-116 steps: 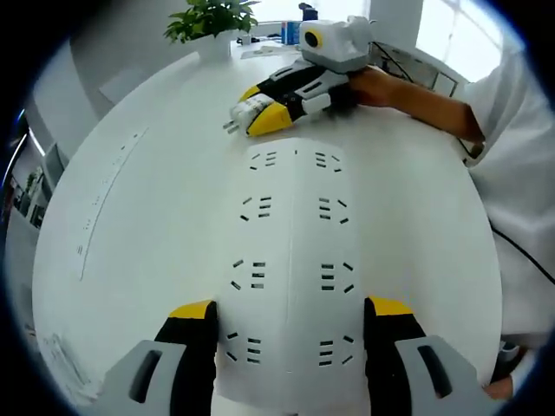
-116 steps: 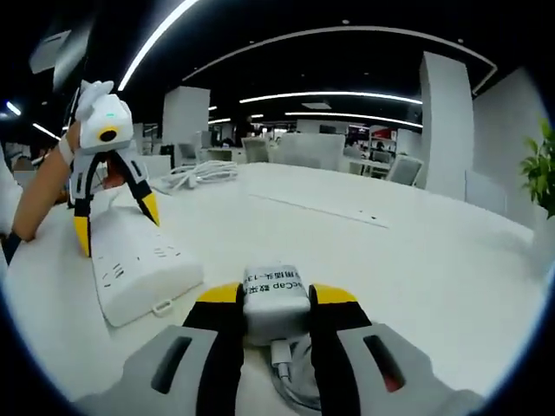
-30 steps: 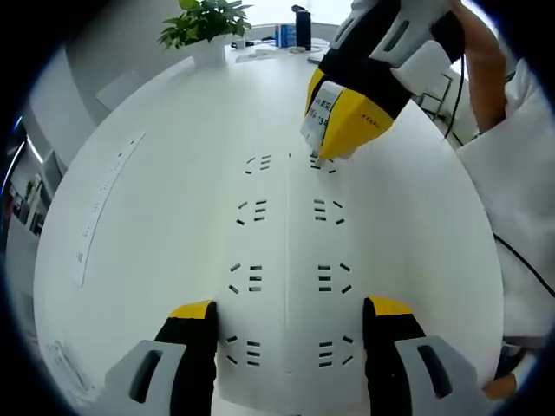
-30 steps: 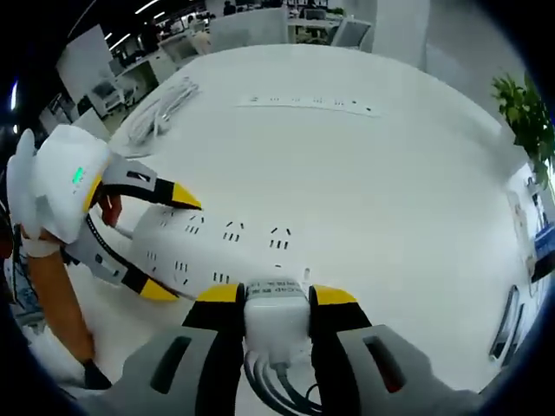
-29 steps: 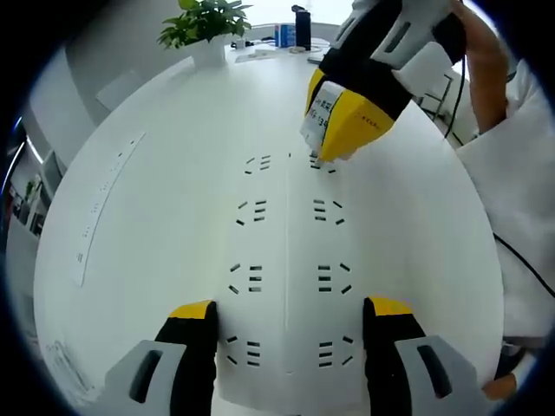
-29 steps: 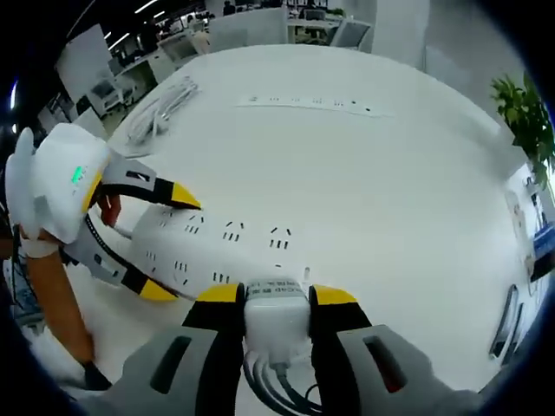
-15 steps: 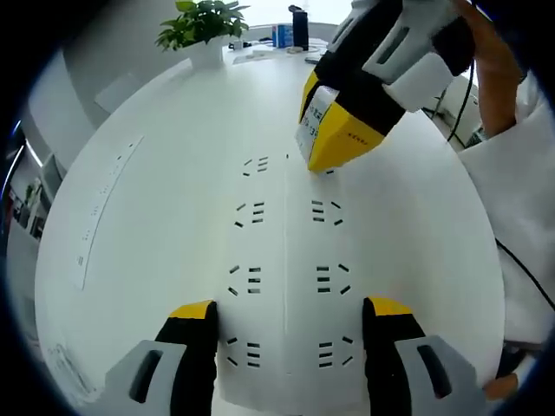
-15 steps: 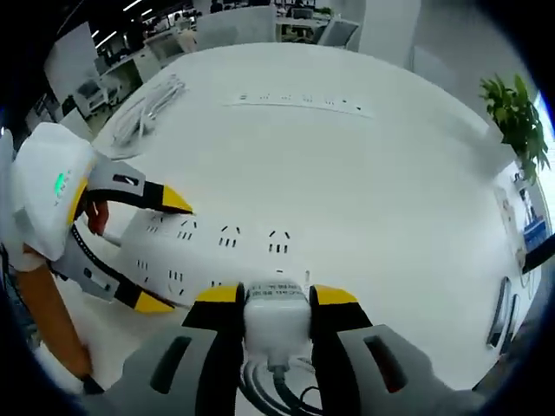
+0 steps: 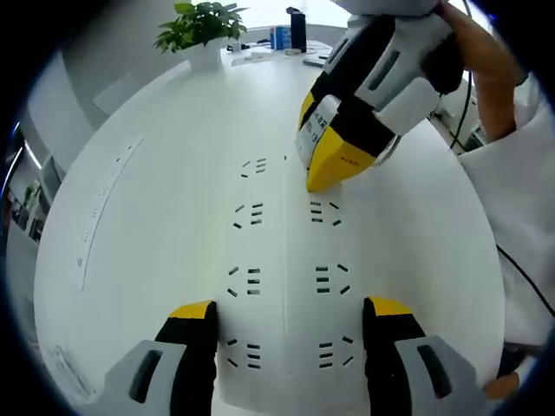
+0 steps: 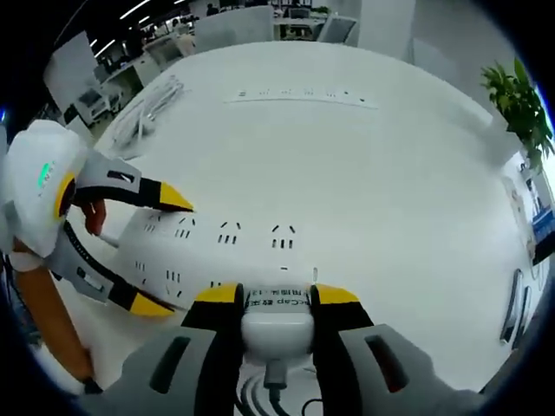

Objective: Straighten the power strip on the desk, plug the charger into it

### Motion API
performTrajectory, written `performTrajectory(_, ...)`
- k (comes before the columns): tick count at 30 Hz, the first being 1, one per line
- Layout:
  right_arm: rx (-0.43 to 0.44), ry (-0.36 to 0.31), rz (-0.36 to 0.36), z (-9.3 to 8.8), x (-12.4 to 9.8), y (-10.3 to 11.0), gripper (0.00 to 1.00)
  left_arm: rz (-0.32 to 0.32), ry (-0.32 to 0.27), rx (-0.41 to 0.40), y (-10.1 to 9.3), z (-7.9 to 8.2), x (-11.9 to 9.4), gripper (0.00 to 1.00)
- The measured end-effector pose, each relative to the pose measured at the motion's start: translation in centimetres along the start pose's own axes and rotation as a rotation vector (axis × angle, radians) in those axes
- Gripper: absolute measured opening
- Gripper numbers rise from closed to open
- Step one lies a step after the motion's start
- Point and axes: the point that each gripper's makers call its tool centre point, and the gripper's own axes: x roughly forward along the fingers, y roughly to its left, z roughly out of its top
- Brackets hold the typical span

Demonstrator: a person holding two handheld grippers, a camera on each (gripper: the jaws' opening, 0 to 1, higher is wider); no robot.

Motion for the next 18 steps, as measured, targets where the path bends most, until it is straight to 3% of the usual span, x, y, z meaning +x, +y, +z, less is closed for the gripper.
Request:
performTrajectory(7, -0.035, -0.063, -0.005, -0.08, -0.12, 0.05, 0.30, -0.001, -0.003, 0.000, 0.31, 0.02, 0.09, 0.69)
performTrajectory(14, -0.040, -0.088, 0.009, -0.04, -0.15, 0.11, 0.31, -0.003, -0.005, 0.000, 0.40, 0.02, 0.14, 0.69)
performTrajectory(18, -0.086, -0.105, -0.007, -0.05, -0.17, 0.26, 0.31, -0.004, -0.006, 0.000, 0.35, 0.02, 0.15, 0.69)
